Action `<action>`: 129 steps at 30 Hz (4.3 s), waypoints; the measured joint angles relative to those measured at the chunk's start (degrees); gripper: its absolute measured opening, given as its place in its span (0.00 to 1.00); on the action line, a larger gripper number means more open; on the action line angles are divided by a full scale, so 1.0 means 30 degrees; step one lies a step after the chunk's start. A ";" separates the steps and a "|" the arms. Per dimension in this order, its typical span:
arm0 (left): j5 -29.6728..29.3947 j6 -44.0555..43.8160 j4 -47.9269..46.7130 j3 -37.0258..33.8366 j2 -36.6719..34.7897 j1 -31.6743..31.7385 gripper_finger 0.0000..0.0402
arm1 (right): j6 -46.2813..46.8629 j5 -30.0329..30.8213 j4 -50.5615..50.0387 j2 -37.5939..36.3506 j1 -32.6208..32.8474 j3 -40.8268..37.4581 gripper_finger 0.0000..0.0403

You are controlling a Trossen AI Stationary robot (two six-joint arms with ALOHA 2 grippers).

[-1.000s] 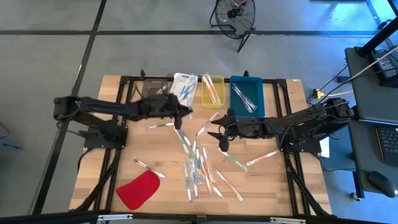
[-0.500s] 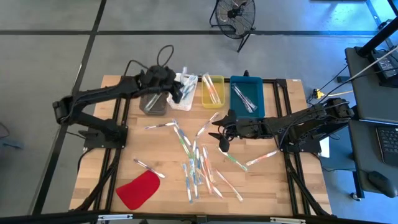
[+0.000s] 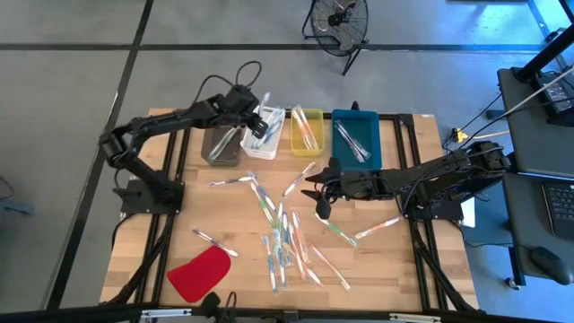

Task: Pick & Place Toothbrushes
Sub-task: Put the blue toothbrush into the white bin, then put the green toothbrush into the black bin

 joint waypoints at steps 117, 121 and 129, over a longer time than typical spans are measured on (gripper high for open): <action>-0.1861 -0.4881 -0.0756 -0.4852 -0.2177 -1.3977 0.34 | 0.3286 -0.2879 -1.2925 0.0015 0.3526 0.2393 0.11; -0.2344 -0.5227 -0.0776 -0.4852 -0.2177 -1.5035 0.34 | 0.3286 -0.2667 -1.4951 0.0015 0.3570 0.3406 0.11; -0.3104 -0.5277 -0.0734 -0.4852 -0.2170 -1.6426 0.33 | 0.4656 -0.3519 -1.7265 0.0552 0.3653 0.3490 0.11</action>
